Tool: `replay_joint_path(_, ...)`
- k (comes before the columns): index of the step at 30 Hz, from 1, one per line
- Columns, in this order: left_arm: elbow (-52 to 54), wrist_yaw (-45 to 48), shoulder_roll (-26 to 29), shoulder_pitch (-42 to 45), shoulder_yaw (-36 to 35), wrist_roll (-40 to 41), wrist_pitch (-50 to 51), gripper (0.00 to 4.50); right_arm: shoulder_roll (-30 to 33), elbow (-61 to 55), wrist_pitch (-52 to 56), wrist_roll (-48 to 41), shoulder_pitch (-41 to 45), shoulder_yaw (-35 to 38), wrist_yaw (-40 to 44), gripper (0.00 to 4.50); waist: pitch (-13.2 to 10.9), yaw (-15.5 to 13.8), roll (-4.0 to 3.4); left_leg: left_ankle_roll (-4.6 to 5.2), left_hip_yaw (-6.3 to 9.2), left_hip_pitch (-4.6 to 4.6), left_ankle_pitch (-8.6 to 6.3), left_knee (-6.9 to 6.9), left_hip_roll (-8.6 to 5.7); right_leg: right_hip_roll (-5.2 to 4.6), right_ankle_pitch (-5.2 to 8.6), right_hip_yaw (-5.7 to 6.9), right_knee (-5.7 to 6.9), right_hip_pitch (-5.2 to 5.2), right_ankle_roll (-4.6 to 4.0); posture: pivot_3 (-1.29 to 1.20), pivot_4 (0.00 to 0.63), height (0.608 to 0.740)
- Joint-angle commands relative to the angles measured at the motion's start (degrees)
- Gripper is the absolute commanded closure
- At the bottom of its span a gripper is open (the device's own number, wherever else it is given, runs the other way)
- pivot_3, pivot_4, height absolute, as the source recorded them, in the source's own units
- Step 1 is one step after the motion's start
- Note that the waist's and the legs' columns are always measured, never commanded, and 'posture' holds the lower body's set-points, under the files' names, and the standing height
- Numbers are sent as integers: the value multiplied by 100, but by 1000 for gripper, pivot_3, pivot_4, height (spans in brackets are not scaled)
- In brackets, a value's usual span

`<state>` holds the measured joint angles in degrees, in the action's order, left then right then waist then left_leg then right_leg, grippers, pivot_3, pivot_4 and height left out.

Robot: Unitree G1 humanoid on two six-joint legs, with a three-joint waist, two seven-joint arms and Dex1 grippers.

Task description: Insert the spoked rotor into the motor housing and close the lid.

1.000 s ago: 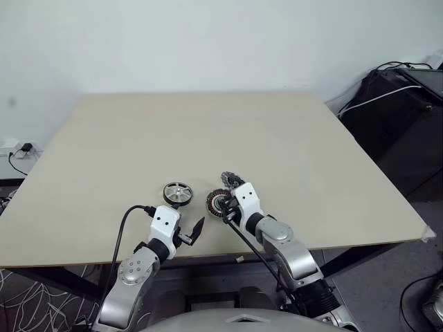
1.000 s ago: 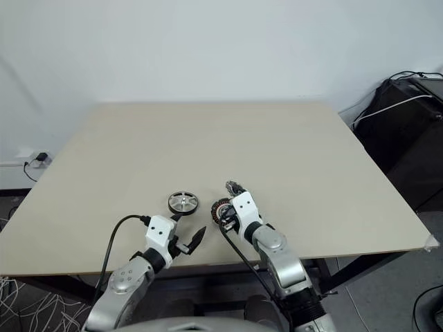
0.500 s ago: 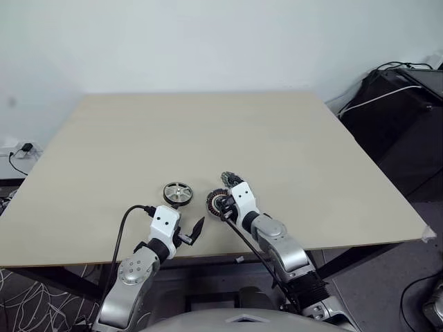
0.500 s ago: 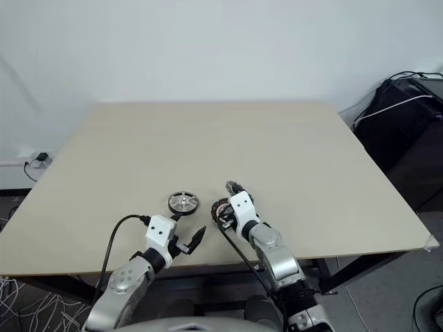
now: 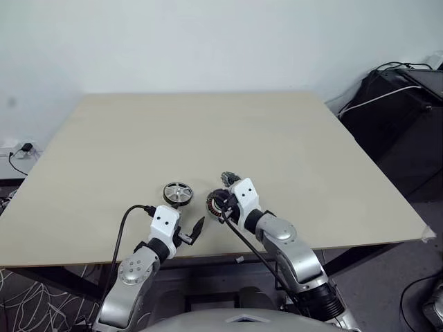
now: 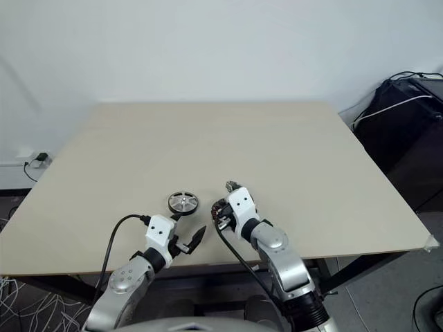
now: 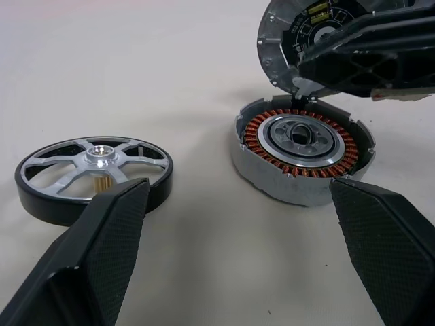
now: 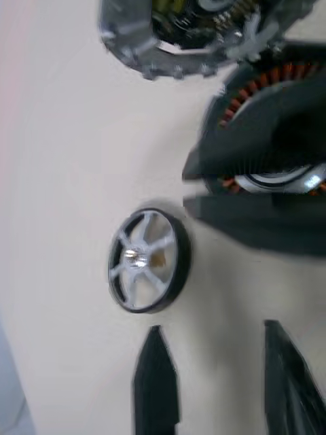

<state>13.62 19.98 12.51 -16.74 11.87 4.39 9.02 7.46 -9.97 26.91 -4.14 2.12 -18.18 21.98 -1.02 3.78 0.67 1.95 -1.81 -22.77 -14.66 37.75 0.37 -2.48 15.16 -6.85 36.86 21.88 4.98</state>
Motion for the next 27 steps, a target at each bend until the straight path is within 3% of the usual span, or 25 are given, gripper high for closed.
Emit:
replay_joint_path(1, 98, -16, -34, 108, 29, -53, -146, 0, -21, -44, 204, 196, 208, -31, -207, 4461, 0, 0, 0, -1, 0, 0, 0, 0, 0, 0, 0, 0, 0, 1, 0, 0, 0, 740)
replay_joint_path(15, 121, -21, -24, 90, 1, -39, -135, 0, -232, 806, 386, 376, 672, -263, -225, 4461, 0, 9, -1, 1, 0, -1, 1, -1, 0, 2, 0, 0, 0, 1, 0, 0, 0, 740)
replay_joint_path(27, 134, -22, -32, 79, -3, -26, -144, 0, -306, 1467, 203, 470, 894, 57, -531, 4461, 0, 9, -1, 0, 0, 0, 0, -1, -1, 2, -1, 1, 0, 0, 1, 0, 0, 740)
